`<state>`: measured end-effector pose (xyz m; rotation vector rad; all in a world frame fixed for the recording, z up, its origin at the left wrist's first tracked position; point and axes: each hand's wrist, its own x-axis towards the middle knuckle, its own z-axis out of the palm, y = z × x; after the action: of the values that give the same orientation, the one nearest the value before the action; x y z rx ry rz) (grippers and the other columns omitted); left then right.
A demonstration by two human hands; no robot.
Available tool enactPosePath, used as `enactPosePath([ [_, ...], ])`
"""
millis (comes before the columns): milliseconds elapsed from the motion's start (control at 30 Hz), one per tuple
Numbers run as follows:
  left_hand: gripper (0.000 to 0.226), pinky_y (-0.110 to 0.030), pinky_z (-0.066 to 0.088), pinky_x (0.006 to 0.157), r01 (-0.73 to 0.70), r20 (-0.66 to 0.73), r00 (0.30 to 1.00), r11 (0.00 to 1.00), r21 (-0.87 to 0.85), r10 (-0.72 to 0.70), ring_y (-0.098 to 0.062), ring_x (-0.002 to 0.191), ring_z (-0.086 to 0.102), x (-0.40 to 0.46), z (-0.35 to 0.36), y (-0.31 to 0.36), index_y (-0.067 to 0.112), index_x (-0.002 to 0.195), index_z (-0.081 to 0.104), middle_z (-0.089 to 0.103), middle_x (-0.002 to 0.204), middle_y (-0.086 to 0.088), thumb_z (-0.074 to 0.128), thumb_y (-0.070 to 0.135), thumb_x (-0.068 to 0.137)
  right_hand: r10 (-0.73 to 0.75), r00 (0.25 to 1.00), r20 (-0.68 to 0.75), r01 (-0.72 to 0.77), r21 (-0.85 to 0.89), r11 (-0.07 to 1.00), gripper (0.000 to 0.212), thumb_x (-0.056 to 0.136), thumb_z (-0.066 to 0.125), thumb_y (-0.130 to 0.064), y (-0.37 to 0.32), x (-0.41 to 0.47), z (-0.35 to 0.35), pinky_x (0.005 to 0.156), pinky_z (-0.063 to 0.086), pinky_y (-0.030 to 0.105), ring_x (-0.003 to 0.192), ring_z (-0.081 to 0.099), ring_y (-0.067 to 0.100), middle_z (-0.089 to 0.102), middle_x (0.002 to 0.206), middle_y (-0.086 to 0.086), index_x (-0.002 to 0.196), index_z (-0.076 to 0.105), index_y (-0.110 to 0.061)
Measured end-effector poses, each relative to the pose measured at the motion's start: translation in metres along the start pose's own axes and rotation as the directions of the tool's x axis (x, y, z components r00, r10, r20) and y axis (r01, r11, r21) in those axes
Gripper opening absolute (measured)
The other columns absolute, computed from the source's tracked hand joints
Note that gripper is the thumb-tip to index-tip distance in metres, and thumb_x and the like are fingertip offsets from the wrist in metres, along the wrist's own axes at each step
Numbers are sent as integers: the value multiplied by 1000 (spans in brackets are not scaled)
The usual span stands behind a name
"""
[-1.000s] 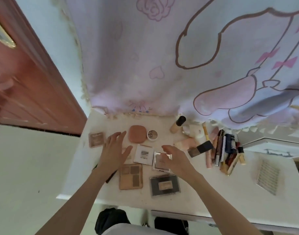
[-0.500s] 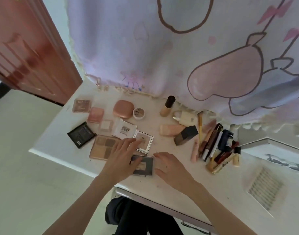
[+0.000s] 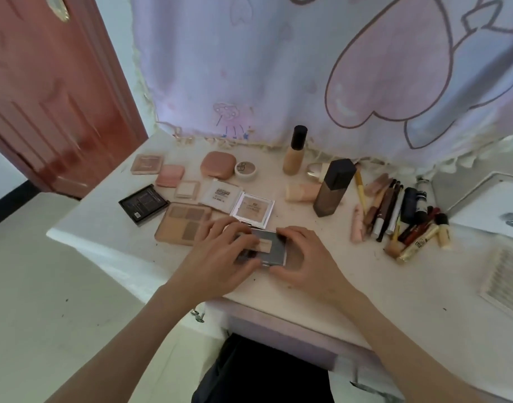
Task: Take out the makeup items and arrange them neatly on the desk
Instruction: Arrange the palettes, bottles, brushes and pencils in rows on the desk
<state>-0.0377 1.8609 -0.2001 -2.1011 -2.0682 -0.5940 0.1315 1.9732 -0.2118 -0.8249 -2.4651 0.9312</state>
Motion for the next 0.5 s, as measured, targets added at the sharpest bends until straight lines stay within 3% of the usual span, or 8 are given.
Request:
enactPosePath([
  [100, 40, -33, 27, 96, -74, 15, 997, 996, 40, 73, -25, 109, 57, -1, -8, 10, 17, 113, 63, 63, 113, -1, 61, 40, 81, 118, 988, -103, -81, 307, 948, 49, 78, 72, -15, -8, -8, -9, 81, 42, 7, 101, 51, -1, 53, 116, -5, 120, 50, -25],
  [200, 35, -28, 40, 79, -107, -8, 994, 994, 31, 108, -18, 90, 64, 5, -24, 26, 19, 106, 65, 67, 97, 4, 76, 29, 74, 209, 965, -156, -96, 531, 842, 43, 81, 68, -9, -18, -15, -21, 74, 48, 10, 95, 58, 1, 58, 115, 3, 118, 50, -22],
  [300, 33, -13, 34, 68, 2, -13, 1000, 983, -183, -4, -2, 84, 55, 14, -41, 45, 28, 114, 58, 60, 100, 14, 66, 34, 82, 213, 948, -238, -11, 642, 767, 48, 83, 67, -15, -35, -19, -39, 72, 49, 10, 89, 62, -3, 61, 111, 0, 126, 48, -20],
  [400, 41, -13, 46, 71, 84, 14, 996, 865, -495, -88, 2, 81, 55, 27, -61, 60, 39, 115, 48, 53, 104, 19, 68, 30, 80, 178, 935, -306, 86, 684, 724, 50, 84, 66, -18, -57, -14, -62, 73, 51, 12, 87, 62, -8, 62, 101, -12, 129, 44, -26],
  [500, 45, -14, 50, 68, 71, 17, 997, 795, -602, -77, 4, 77, 58, 44, -91, 72, 48, 109, 42, 53, 104, 20, 71, 33, 77, 138, 941, -310, 141, 728, 671, 54, 83, 65, -25, -81, -3, -86, 79, 52, 22, 91, 64, 5, 62, 101, -8, 131, 42, -27],
])
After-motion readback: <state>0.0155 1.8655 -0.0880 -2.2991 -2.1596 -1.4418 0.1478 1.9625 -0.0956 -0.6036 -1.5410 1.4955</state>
